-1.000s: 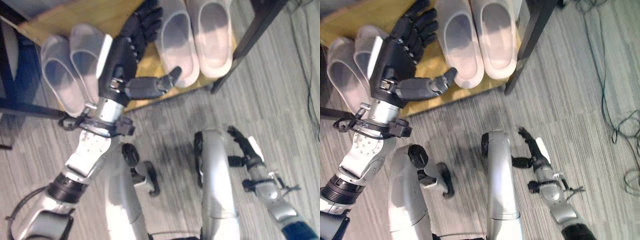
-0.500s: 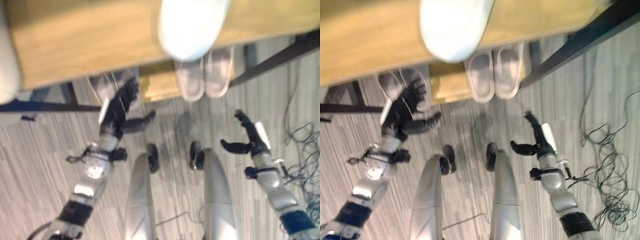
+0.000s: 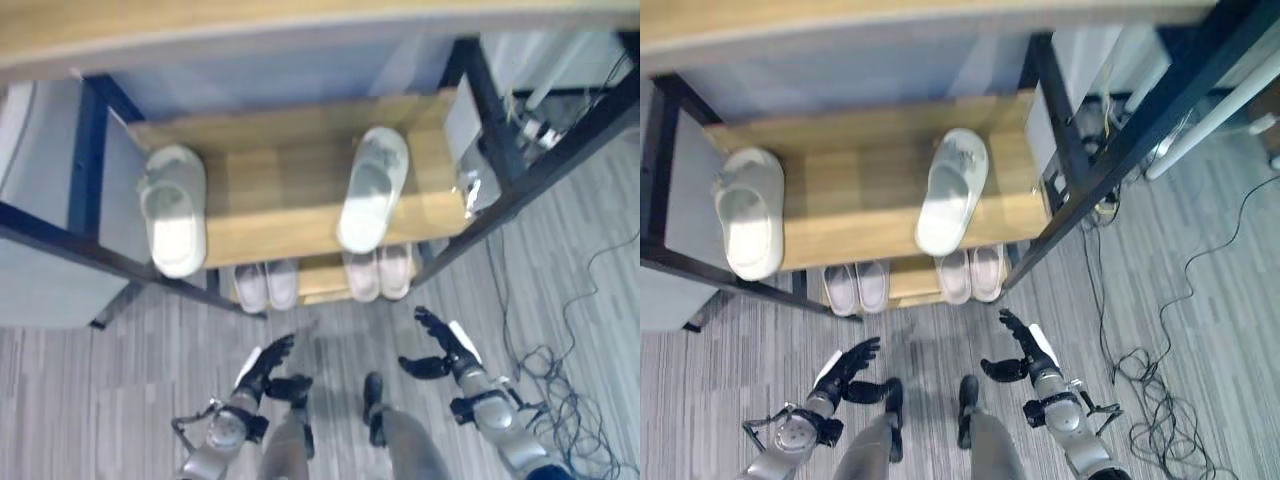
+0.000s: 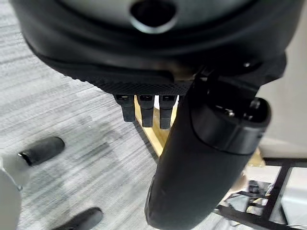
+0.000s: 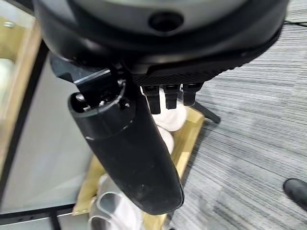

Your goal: Arrange the slippers neatly on the shoe rack.

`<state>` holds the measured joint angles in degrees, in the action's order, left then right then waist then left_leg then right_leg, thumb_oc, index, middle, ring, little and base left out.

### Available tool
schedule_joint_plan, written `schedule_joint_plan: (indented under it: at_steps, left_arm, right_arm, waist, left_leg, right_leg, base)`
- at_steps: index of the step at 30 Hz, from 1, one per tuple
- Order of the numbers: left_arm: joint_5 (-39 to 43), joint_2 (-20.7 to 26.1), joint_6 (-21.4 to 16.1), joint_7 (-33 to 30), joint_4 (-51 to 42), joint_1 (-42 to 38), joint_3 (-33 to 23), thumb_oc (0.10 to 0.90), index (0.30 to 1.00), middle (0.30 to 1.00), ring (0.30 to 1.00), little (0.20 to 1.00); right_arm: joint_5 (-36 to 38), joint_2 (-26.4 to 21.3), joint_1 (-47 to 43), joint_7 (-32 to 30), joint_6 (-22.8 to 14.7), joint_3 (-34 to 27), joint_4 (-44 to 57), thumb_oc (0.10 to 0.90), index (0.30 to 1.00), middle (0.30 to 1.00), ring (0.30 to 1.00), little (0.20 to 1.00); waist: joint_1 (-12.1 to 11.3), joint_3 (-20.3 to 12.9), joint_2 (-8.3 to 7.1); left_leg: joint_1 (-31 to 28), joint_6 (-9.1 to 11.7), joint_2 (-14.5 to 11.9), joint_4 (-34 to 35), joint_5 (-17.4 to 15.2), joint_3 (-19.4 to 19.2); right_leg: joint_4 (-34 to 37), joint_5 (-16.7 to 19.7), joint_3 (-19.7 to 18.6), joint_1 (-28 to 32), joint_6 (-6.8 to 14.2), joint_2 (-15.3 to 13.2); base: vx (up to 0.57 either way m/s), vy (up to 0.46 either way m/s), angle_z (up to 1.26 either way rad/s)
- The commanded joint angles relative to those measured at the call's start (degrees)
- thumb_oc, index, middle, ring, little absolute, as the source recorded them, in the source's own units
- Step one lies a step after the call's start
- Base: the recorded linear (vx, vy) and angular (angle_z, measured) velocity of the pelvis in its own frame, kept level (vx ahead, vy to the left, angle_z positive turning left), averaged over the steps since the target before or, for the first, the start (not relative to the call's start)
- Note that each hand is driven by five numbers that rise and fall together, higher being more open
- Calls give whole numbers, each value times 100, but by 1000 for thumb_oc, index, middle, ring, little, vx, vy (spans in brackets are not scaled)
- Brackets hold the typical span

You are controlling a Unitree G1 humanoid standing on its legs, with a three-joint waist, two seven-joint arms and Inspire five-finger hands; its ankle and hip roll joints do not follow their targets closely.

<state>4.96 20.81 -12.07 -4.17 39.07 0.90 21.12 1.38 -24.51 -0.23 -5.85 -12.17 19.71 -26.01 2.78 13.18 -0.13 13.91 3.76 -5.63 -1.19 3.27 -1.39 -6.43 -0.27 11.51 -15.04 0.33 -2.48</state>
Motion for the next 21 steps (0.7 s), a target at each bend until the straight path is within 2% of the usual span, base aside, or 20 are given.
schedule_joint_plan:
  at_steps: [1,5,9,18,21]
  left_arm:
    - [-665,-146,-152,-95,409,-11,93,800,900,900,900,900]
    - [-1005,-383,-90,-75,1202,55,28,800,900,900,900,900]
    - [-1067,-568,-48,-128,1691,55,-62,800,900,900,900,900]
    - [-954,-833,23,-306,2242,64,-190,800,900,900,900,900]
    - [-955,-872,35,-323,2311,130,-209,800,900,900,900,900]
  right_arm:
    - [408,73,114,290,-310,72,455,800,900,900,900,900]
    - [474,183,126,721,-314,475,649,800,900,900,900,900]
    - [548,342,-52,887,-307,791,769,800,900,900,900,900]
    - [1432,614,-716,956,-350,1212,1471,800,900,900,900,900]
    - [1385,559,-911,849,-398,1189,1717,800,900,900,900,900]
  waist:
    - [-123,-634,42]
    - [-179,-877,44]
    - [-250,-1015,41]
    - [-454,-1250,-2]
    - [-499,-1257,-13]
  left_leg:
    - [-522,245,-31,500,177,-20]
    - [-905,296,-5,619,133,-57]
    - [-1118,325,40,619,74,-46]
    - [-1348,332,32,619,-78,-87]
    - [-1423,326,23,619,-118,-115]
  right_leg:
    - [373,-85,60,567,592,-156]
    - [718,-95,82,1102,587,-106]
    - [958,-93,123,1460,579,-86]
    - [1143,-93,122,1673,634,-122]
    - [1143,-107,111,1734,644,-129]
  base:
    - [149,2,3]
    - [150,0,3]
    - [79,9,6]
    - [37,14,8]
    - [58,10,1]
